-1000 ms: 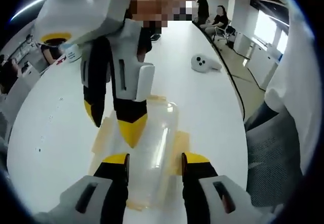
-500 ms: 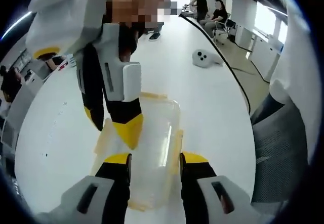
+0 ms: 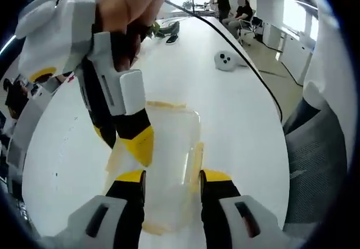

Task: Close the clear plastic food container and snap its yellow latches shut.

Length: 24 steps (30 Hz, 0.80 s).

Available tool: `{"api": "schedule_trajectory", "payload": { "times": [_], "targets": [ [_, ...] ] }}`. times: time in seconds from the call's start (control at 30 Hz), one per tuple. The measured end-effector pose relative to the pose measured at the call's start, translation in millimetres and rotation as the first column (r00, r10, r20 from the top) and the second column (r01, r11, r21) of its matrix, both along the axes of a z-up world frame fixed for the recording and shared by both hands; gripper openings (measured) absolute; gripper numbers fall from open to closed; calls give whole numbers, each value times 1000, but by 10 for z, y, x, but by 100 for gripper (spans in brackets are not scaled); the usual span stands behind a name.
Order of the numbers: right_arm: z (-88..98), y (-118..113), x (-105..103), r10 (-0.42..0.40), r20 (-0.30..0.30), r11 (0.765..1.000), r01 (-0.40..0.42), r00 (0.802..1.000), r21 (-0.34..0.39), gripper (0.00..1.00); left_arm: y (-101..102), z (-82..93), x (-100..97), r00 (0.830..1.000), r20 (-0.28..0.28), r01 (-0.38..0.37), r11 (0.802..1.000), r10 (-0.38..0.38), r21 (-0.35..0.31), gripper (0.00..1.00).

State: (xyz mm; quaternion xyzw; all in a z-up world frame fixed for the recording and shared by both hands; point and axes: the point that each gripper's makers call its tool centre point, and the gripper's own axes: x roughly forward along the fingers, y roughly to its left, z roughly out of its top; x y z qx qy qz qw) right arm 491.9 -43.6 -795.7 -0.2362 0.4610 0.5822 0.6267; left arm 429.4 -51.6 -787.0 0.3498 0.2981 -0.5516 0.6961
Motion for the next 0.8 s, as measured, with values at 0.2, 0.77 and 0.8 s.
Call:
{"api": "schedule_trajectory", "payload": {
  "times": [0.2, 0.77, 0.8],
  "targets": [
    [-4, 3, -10, 13, -9, 1000, -13, 1000, -23, 40, -6, -20, -8, 999, 31, -5, 1000, 5, 9, 38],
    [-24, -13, -22, 4, -38, 999, -6, 999, -46, 36, -23, -40, 1, 998, 57, -17, 999, 14, 46, 34],
    [-27, -12, -24, 6, -37, 999, -7, 999, -44, 35, -19, -42, 3, 998, 63, -16, 999, 13, 50, 34]
  ]
}}
